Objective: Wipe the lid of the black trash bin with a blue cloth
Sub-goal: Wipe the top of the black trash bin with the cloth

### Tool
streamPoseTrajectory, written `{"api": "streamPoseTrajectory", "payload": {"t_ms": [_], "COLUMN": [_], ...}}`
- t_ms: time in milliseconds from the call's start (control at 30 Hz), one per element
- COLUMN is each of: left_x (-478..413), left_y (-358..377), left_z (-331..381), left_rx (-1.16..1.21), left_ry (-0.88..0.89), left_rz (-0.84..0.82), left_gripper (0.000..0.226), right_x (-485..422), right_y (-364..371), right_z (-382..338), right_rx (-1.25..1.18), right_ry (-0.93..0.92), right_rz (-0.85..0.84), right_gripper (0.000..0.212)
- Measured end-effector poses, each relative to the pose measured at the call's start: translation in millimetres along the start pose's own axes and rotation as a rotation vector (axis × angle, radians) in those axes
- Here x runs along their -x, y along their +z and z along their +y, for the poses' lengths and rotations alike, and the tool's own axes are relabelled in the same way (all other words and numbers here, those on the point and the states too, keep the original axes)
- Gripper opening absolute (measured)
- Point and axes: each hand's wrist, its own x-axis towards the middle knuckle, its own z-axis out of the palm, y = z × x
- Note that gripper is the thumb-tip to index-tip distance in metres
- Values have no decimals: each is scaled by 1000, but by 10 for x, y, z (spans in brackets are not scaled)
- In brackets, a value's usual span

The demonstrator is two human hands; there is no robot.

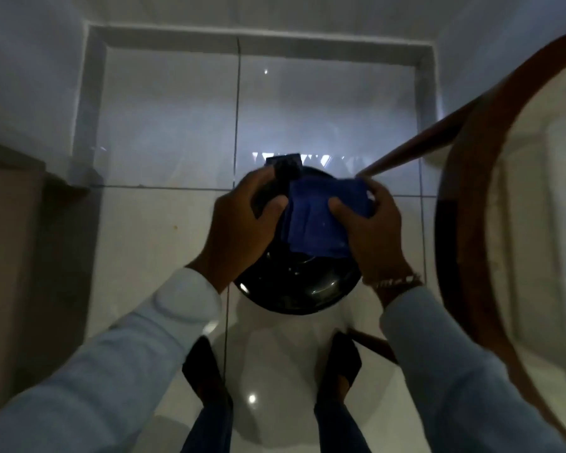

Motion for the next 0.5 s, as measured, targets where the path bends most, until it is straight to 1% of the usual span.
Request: {"api": "streamPoseTrajectory", "payload": {"t_ms": [67, 100, 167, 233, 300, 333, 400, 500], "left_x": [8, 23, 58, 86, 94, 88, 72, 63], "left_y": [-29, -39, -3, 48, 70, 64, 51, 46], "left_z": [-422, -579, -868, -1055, -1170, -1220, -1301, -1375], "left_rx": [-114, -170, -265, -343, -406, -441, -505, -579], "left_ry": [13, -12, -28, 12, 61, 88, 144, 190], "left_rz": [-87, -162, -330, -463, -563, -594, -620, -600], "left_gripper": [60, 68, 82, 102, 122, 130, 141, 144], "right_x": [-225, -318, -434, -454, -427, -425, -460, -429], "right_y": [162, 205, 283, 295, 269, 277, 367, 592], "right_z": [159, 196, 350, 535, 672, 708, 744, 885], "right_rx": [-36, 3, 232, 484, 637, 692, 781, 1012], "right_ry": [5, -18, -100, -208, -324, -381, -464, -518], "right_rz": [-34, -47, -30, 49, 121, 124, 49, -73], "right_gripper": [58, 57, 57, 60, 60, 59, 56, 64]}}
